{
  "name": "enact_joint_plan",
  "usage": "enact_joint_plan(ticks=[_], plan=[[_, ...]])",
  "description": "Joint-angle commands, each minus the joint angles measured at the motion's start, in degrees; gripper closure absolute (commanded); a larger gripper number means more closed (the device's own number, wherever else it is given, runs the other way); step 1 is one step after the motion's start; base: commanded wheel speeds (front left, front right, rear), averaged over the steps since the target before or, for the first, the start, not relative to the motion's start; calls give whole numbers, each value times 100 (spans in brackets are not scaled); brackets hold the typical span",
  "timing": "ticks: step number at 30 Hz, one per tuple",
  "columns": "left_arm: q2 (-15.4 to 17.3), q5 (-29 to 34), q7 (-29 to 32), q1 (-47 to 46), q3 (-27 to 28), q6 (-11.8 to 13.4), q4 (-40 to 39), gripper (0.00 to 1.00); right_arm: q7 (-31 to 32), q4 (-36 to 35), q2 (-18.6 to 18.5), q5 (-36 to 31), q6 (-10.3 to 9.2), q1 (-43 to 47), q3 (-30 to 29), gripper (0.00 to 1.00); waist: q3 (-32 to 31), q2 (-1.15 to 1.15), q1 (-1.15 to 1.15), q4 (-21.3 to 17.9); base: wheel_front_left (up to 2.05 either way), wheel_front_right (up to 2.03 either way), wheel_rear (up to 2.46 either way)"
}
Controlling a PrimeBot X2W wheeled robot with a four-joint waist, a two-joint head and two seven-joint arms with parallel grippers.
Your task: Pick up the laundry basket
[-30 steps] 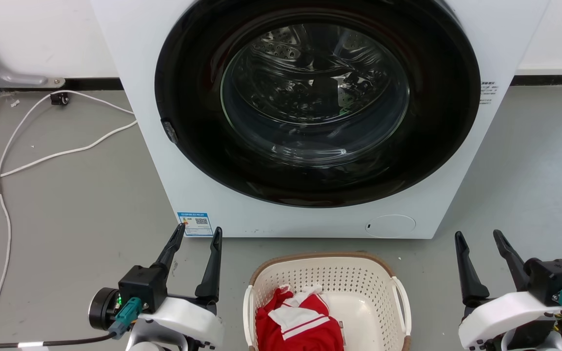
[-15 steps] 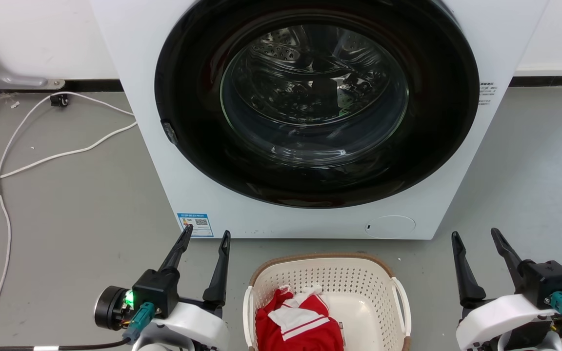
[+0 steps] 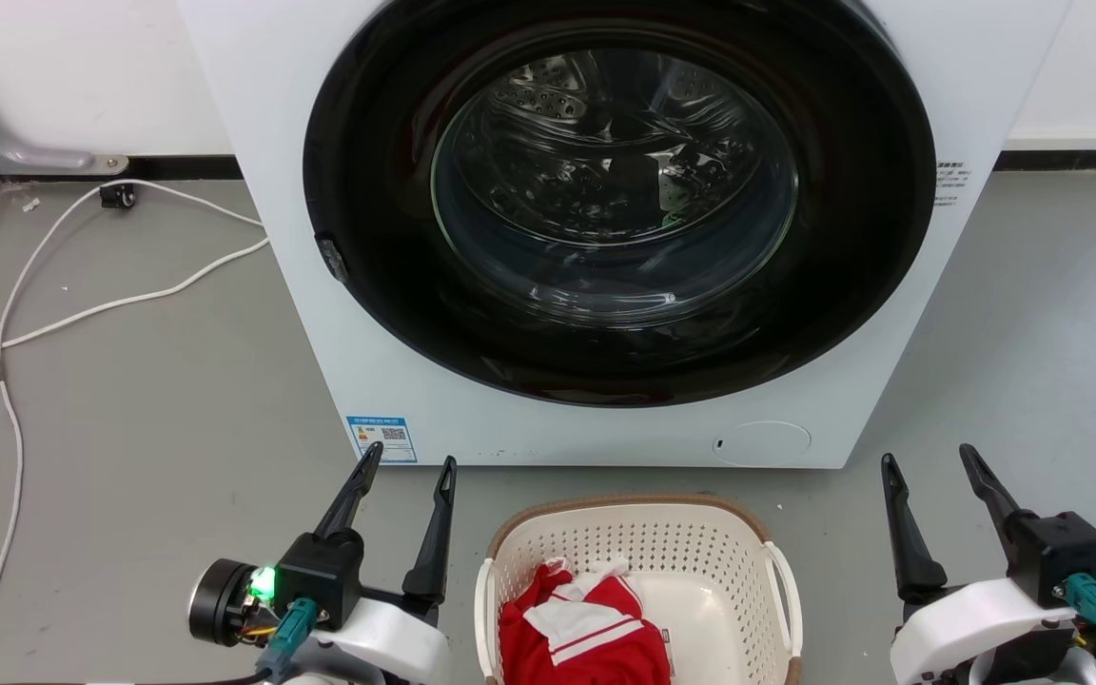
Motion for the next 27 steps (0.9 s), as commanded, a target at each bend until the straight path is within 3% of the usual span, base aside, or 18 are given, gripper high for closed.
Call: enact_joint_plan(ticks=[1, 19, 27], plan=[[-10, -13, -17, 39, 6, -33, 9, 0, -28, -9, 5, 15, -1, 35, -7, 0, 1, 0, 0, 1, 0, 0, 0], [-57, 32, -16, -3, 79, -85, 127, 0, -91, 56, 5, 82, -2, 3, -94, 0, 58, 0, 0, -29, 0, 0, 0], [-64, -95, -16, -414, 40, -163, 561, 0, -170, 253, 6, 59, -2, -216, -261, 0, 559, 0, 0, -90, 0, 0, 0]])
